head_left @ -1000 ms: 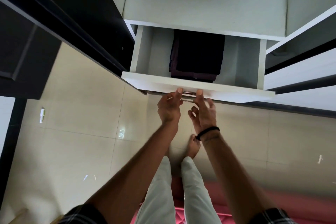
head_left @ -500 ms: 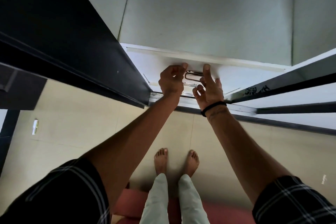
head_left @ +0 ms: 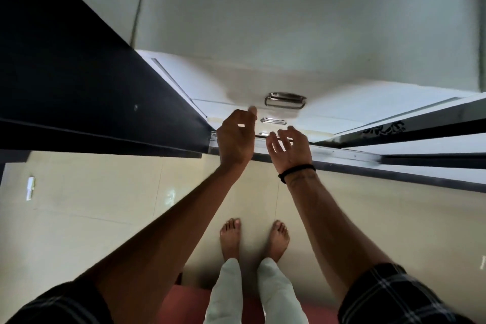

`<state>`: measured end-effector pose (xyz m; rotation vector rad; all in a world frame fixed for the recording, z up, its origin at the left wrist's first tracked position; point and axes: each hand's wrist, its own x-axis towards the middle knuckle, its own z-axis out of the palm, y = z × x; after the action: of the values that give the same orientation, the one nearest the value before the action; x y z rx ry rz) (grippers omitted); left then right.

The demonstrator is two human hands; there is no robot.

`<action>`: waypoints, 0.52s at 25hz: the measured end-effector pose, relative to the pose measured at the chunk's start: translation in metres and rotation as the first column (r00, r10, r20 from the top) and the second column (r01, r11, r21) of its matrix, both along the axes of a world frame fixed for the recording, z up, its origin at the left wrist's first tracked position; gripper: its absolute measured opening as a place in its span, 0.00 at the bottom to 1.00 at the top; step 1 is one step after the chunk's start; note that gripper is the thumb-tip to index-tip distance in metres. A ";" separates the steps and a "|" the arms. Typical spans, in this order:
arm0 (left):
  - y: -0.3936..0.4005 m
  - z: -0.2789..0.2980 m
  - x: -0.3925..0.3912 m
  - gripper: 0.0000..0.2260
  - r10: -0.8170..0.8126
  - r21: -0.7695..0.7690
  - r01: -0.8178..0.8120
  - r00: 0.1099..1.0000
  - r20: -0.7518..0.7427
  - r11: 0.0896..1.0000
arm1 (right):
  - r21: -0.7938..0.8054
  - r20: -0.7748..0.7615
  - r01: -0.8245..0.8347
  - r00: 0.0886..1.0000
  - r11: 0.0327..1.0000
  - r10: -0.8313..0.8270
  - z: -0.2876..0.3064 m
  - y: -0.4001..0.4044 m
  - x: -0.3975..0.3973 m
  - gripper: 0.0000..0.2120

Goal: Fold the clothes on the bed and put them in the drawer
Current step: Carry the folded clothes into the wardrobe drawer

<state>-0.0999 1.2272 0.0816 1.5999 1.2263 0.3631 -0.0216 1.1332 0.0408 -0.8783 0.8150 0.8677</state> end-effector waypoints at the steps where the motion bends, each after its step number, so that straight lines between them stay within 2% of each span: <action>1: -0.001 -0.015 -0.005 0.10 -0.112 0.079 0.117 0.992 -0.063 0.990 | -0.064 0.025 -0.064 0.998 0.996 0.066 -0.018 0.004 -0.001 0.05; 2: -0.001 -0.028 -0.009 0.07 -0.244 0.131 0.264 0.959 -0.146 0.956 | -0.104 0.039 -0.111 0.992 0.988 0.116 -0.034 0.010 0.000 0.05; 4: 0.001 -0.049 -0.011 0.12 -0.481 0.198 0.561 0.809 -0.338 0.804 | -0.106 0.038 -0.149 0.987 0.983 0.154 -0.059 0.023 0.009 0.07; 5: 0.002 -0.056 -0.009 0.16 -0.543 0.211 0.660 0.727 -0.419 0.721 | -0.090 0.032 -0.146 0.988 0.985 0.149 -0.068 0.028 0.015 0.09; 6: 0.004 -0.062 -0.007 0.19 -0.570 0.215 0.717 0.670 -0.476 0.663 | -0.072 0.021 -0.136 0.990 0.988 0.138 -0.077 0.031 0.017 0.11; 8: 0.004 -0.067 -0.003 0.20 -0.599 0.204 0.765 0.615 -0.512 0.611 | -0.080 0.000 -0.106 0.994 0.991 0.106 -0.091 0.032 0.019 0.09; 11: 0.003 -0.072 -0.006 0.22 -0.643 0.258 0.796 0.598 -0.478 0.548 | -0.096 -0.002 -0.056 0.998 0.994 0.056 -0.104 0.027 0.017 0.05; 13: 0.003 -0.072 -0.007 0.27 -0.641 0.329 0.797 0.604 -0.473 0.507 | -0.005 -0.008 0.024 1.000 1.000 -0.024 -0.106 0.028 0.017 0.03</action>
<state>-0.1072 1.2303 0.0096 2.5649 0.5248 -0.1399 -0.0047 1.1610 -0.0656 -0.8682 0.8334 0.8485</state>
